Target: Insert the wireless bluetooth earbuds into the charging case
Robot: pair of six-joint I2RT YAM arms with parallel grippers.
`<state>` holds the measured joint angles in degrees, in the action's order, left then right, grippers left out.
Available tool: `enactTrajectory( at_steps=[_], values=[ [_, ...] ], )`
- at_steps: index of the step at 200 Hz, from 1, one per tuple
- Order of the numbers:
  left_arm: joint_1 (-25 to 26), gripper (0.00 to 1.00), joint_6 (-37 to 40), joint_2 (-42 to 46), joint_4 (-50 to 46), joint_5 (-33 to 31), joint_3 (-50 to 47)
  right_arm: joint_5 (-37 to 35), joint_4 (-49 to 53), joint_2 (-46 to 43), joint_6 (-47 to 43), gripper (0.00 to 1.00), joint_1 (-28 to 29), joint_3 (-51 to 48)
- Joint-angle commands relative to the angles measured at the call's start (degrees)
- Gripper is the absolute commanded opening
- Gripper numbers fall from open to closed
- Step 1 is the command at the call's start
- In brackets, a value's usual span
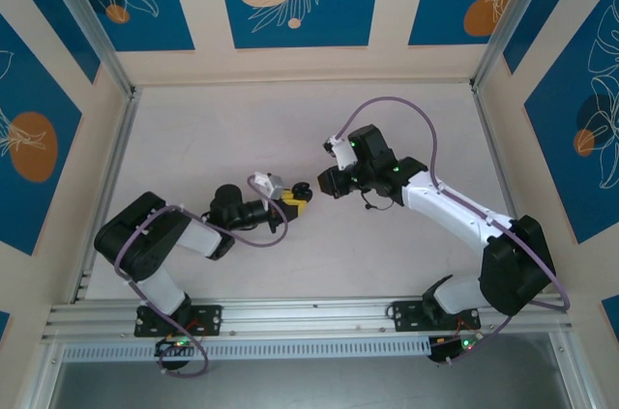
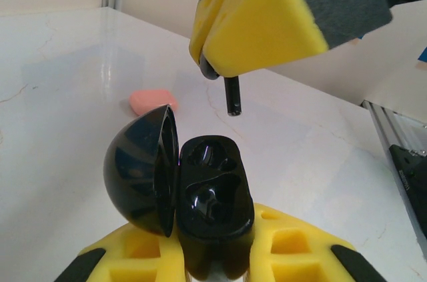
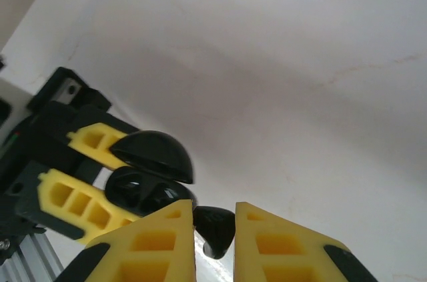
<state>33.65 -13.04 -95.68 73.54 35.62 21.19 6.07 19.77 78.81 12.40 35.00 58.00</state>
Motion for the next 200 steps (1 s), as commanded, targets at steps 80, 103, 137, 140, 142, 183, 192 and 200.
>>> enactTrajectory(
  at_steps=[80,103,137,140,142,183,192,200],
  values=[
    [0.63,0.10,-2.21,-1.26,6.27,2.75,1.22,2.14,-1.32,1.16,-7.73,0.16,4.77,4.29],
    [0.58,0.10,-2.53,-1.26,6.69,2.97,1.20,1.77,-1.16,1.78,-8.40,0.16,5.20,4.97],
    [0.62,0.10,-2.85,-0.84,7.06,3.17,1.21,0.90,-0.61,2.27,-9.33,0.16,5.78,5.20],
    [0.62,0.10,-2.85,-0.76,6.99,3.19,1.26,0.88,-0.54,2.32,-9.33,0.16,5.78,5.20],
    [0.63,0.10,-2.82,-0.74,7.09,3.22,1.30,0.81,-0.53,2.32,-9.44,0.16,5.78,5.20],
    [0.62,0.10,-3.00,-0.04,7.08,3.41,1.31,1.21,-0.36,2.67,-9.89,0.16,5.96,5.20],
    [0.61,0.10,-3.02,0.13,7.04,3.41,1.35,1.36,-0.05,2.76,-10.24,0.16,6.04,5.20],
    [0.61,0.10,-3.05,0.25,7.05,3.41,1.40,1.45,0.45,2.87,-10.72,0.16,6.04,5.26]
  ],
)
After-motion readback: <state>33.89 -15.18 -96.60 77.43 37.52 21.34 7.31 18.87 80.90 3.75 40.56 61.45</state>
